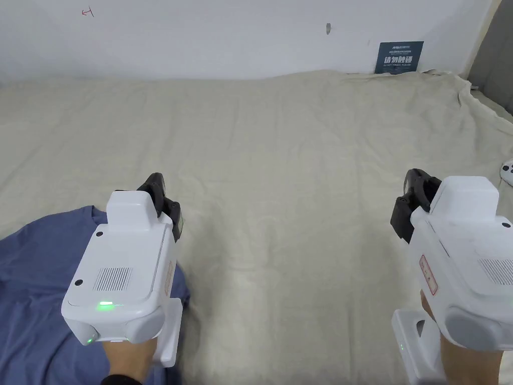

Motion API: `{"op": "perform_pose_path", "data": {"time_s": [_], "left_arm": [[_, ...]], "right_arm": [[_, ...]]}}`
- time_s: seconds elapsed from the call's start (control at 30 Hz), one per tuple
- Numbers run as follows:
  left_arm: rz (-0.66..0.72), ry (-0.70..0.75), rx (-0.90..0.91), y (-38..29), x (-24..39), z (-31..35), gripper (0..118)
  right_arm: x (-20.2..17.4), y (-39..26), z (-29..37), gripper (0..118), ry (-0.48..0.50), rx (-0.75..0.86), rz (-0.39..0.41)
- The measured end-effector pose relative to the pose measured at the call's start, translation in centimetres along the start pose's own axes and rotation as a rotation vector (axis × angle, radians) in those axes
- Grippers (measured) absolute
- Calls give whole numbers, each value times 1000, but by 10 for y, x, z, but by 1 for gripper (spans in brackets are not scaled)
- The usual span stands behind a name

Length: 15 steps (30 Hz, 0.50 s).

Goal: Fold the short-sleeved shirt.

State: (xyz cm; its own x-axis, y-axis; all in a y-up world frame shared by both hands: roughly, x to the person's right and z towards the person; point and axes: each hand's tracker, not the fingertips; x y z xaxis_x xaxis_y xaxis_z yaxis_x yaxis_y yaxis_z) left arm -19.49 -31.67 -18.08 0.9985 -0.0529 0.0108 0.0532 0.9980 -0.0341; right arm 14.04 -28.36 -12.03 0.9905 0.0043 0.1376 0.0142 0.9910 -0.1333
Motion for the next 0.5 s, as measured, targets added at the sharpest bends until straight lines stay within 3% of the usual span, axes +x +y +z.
{"op": "perform_pose_path", "data": {"time_s": [0.5], "left_arm": [[5, 4, 0, -1, -5, 2, 0]], "right_arm": [[-1, 1, 1, 1, 4, 3, 2]]}}
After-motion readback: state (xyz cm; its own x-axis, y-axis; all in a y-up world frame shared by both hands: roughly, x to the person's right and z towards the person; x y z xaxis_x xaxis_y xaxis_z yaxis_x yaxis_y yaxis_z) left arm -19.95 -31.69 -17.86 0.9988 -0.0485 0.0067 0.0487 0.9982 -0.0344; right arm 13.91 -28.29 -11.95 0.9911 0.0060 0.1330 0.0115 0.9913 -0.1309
